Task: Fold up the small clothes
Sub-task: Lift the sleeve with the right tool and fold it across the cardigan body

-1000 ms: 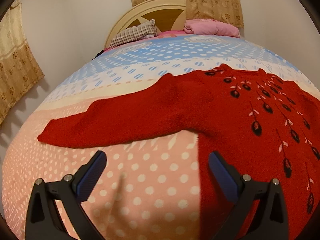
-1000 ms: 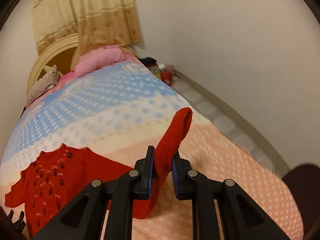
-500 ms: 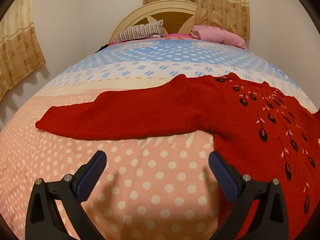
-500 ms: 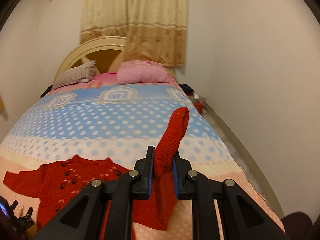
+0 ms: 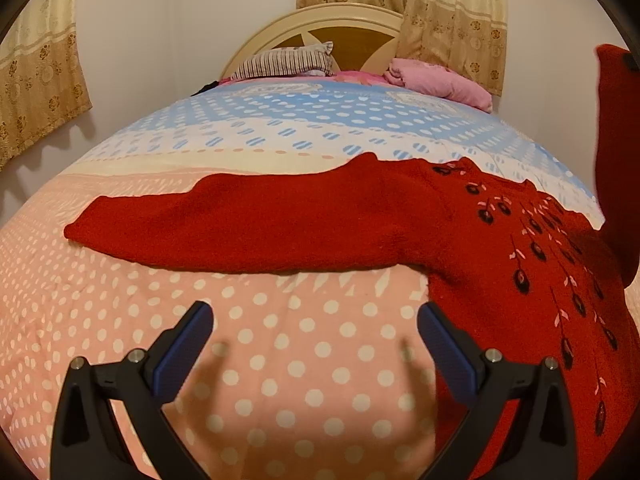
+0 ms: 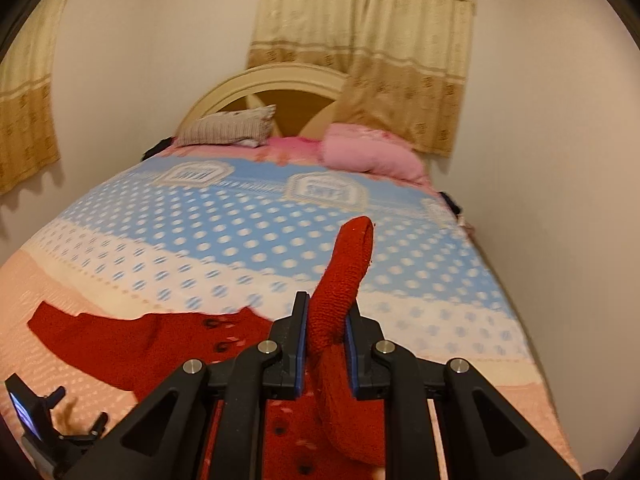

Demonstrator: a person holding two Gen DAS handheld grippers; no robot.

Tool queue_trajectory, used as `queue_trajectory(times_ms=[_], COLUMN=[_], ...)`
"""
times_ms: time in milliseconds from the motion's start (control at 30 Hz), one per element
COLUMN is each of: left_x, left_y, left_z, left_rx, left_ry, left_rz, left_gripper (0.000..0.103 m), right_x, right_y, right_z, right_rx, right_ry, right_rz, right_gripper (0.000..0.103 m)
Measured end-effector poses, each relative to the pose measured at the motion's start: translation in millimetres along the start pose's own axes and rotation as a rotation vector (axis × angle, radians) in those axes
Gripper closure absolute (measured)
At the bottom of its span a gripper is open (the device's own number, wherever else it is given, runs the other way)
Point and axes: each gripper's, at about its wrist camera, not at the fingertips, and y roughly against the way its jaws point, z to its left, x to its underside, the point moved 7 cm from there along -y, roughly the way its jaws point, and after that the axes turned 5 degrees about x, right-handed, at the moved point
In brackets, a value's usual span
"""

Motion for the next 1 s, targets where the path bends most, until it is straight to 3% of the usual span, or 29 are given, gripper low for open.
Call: queue_trajectory(times_ms=[167,333,400,433,500,533,567,767,833,1000], left_x=[1,1,2,2,2,2,2,-10,-19,-51], left_y=[1,1,0,-1,-2,-2,-2,8,11,-10], left_z=[0,-2,-2,-1,0,0,1,-6,-17,-61], left_rx=[0.000,-0.015,-0.013,-0.010,0.006,0.021,0.033,0.130,0.151,0.199], left_ry=[0.002,-0.012,-0.010,-0.008,0.002,0.009,0.013,0.014,-0.017,-0.109], left_rz=[-0.004,-0.006,0.001,0.004,0.009,0.011,0.014,0.020,0.009,0.019], left_gripper=[0.000,0.000,0.000,0.000,0.000,0.000,0.000,0.000,0.000,0.014], right_x=[31,85,111,124,140,147,148,148,154,174], right_y=[-36,-85,-102,-109,-117,-116,-111,-72,-64,-62], right_z=[73,153,179,189,200,198,196,112,77,-6], right_rx=[-0.073,-0.131,-0.209,-0.261,-0.335,-0.352,-0.362,-0.323,-0.251,-0.049], right_ry=[0.048,0.140,0.167,0.163,0.160,0.158,0.153,0.121,0.128,0.118], right_rz=[0.052,0.109,0.157,0.190,0.247,0.264,0.252,0.189,0.175,0.180], right_gripper=[0.087,0.087,0.086,0.083,0.064,0.046,0.043,0.043,0.043,0.043])
